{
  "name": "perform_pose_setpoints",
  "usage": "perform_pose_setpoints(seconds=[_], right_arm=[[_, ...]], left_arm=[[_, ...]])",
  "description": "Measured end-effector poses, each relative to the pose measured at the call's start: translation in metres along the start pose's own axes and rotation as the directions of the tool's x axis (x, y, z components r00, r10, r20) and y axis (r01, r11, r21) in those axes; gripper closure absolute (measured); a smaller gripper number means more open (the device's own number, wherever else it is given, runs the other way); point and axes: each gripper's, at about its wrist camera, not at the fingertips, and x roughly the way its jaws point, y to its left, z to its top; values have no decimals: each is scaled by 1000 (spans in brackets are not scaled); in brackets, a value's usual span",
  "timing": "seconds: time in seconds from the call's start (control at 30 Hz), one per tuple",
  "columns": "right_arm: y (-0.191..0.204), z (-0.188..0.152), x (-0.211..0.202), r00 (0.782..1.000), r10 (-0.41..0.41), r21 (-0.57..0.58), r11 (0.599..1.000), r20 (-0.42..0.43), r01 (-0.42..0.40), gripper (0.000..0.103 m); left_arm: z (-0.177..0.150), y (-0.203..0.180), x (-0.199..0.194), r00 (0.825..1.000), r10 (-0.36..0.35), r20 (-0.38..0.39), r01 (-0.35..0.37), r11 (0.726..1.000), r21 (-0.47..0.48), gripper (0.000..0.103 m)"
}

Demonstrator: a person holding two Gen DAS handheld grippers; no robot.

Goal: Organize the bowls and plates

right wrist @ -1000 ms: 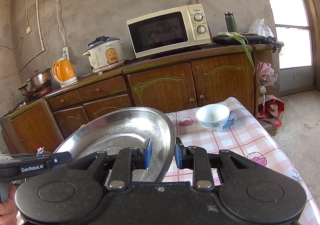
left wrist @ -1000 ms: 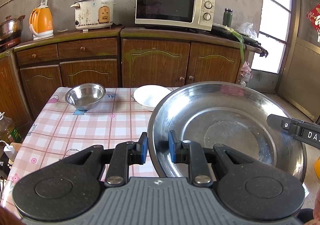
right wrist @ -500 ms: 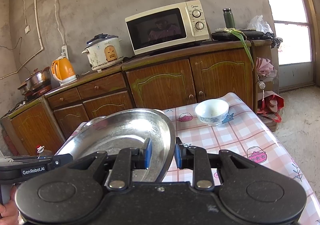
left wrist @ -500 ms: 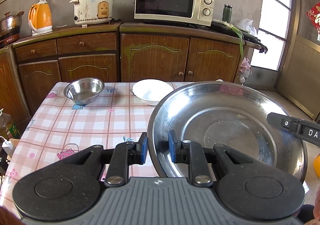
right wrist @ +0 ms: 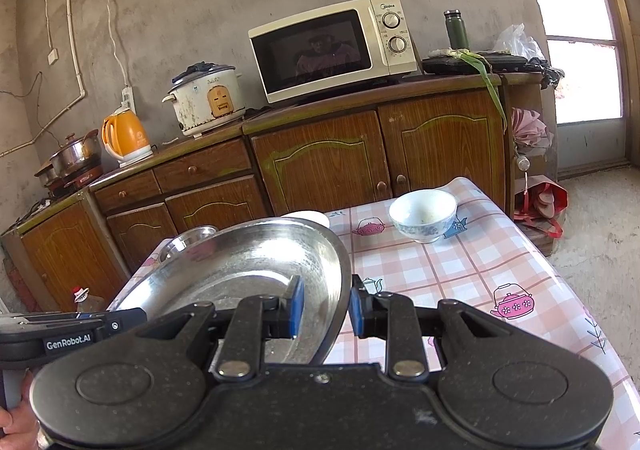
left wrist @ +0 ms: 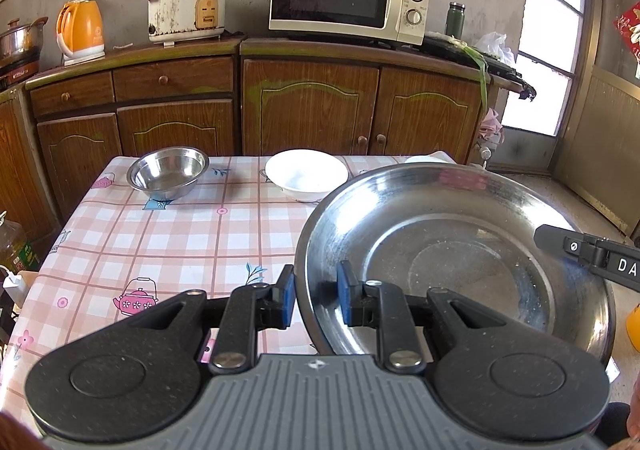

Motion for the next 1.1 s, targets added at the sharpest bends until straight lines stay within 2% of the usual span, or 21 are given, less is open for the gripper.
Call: perform_pose_setpoints(seconds=[1.1], right_arm=[[-10, -21, 0, 999, -2, 32, 999, -53, 3, 72]], left_arm=[[-16, -3, 9, 998, -4, -61, 4, 1000, -8, 81]])
